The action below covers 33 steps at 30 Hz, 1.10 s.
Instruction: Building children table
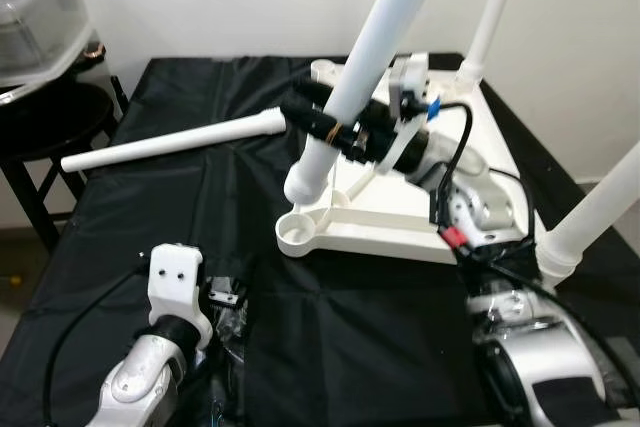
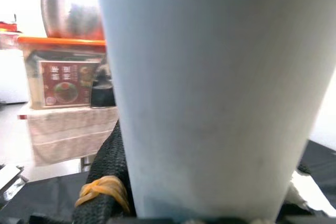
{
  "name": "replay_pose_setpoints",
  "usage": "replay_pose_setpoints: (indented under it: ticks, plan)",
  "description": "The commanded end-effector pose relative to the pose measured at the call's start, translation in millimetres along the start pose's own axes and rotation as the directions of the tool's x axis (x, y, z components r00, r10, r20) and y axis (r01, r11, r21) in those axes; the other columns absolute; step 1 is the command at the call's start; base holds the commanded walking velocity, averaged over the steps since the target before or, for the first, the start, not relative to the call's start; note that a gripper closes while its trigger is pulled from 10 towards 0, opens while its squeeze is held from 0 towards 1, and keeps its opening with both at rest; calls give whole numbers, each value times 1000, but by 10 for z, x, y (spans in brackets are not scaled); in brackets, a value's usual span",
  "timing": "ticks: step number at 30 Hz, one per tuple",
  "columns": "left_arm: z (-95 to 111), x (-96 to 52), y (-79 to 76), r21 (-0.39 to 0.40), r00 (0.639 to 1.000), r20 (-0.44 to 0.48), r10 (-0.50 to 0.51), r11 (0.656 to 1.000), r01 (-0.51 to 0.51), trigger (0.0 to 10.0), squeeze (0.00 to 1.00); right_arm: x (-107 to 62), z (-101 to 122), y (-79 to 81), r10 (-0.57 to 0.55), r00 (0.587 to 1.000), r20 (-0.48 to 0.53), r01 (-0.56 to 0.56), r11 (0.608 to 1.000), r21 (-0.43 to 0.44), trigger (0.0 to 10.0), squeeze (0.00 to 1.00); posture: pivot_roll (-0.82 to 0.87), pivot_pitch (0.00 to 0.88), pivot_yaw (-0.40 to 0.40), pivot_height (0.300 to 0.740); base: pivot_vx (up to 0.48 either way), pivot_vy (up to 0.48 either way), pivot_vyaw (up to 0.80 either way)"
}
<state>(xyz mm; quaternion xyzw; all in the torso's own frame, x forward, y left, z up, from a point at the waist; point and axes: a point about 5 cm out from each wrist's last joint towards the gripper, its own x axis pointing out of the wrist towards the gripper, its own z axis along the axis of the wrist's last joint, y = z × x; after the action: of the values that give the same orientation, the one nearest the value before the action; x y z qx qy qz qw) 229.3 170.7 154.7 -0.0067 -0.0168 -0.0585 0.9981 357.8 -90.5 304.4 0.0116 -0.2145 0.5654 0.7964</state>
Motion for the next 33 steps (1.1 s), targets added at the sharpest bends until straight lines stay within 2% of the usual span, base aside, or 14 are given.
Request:
replay_pose_setpoints:
  ticks: [1,2,4,7,11,15,19,21,22,24,25,27,28,33]
  plan:
    - [9,-31,33,5,1000,-11,5,1000,-5,10000,0,-10,81,-37,13,999,37,-12,1000,-19,10000,0,75,294,-5,740,0,0,0]
    - [16,-35,36,7,1000,-10,6,1000,-6,10000,0,-7,86,-42,17,999,38,-16,1000,-21,10000,0,75,294,-5,740,0,0,0]
    - [82,-54,53,1,1000,2,11,1000,-11,10000,0,54,194,-53,117,992,46,-116,993,-15,10000,0,84,340,-2,740,0,0,0]
    - [108,-62,60,0,1000,5,12,1000,-12,10000,0,74,232,-54,156,987,46,-156,988,-14,10000,0,84,340,-2,740,0,0,0]
    - [175,-71,90,8,1000,14,18,1000,-18,10000,0,147,316,-55,282,959,28,-282,959,-8,10000,0,89,374,2,740,0,0,0]
    - [188,-78,92,9,1000,14,16,1000,-16,10000,0,159,313,-36,329,944,14,-329,944,3,10000,0,93,381,4,740,0,0,0]
    - [203,-93,38,9,1000,0,-19,1000,19,10000,0,281,132,179,551,825,-122,-551,834,40,10000,0,85,397,0,740,0,0,0]
    - [203,-93,38,9,1000,0,-19,1000,19,10000,0,281,132,179,551,825,-122,-551,834,40,10000,0,85,397,0,740,0,0,0]
    - [197,-89,21,9,1000,-5,-26,1000,26,10000,0,334,105,228,582,799,-150,-584,811,39,10000,0,80,400,-2,740,0,0,0]
    - [197,-89,21,9,1000,-5,-26,1000,26,10000,0,334,105,228,582,799,-150,-584,811,39,10000,0,80,400,-2,740,0,0,0]
    - [189,-78,-3,12,999,-11,-37,999,37,10000,0,421,88,282,612,765,-200,-619,785,31,10000,0,64,399,-12,740,0,0,0]
    - [189,-78,-3,12,999,-11,-37,999,37,10000,0,421,88,282,612,765,-200,-619,785,31,10000,0,64,399,-12,740,0,0,0]
    - [181,-63,-16,14,999,-16,-41,999,42,10000,0,529,115,314,625,738,-254,-642,766,22,10000,0,56,399,-18,740,0,0,0]
    - [161,-36,-28,11,999,-24,-46,999,46,10000,0,715,245,329,634,704,-321,-663,748,24,10000,0,40,399,-32,740,0,0,0]
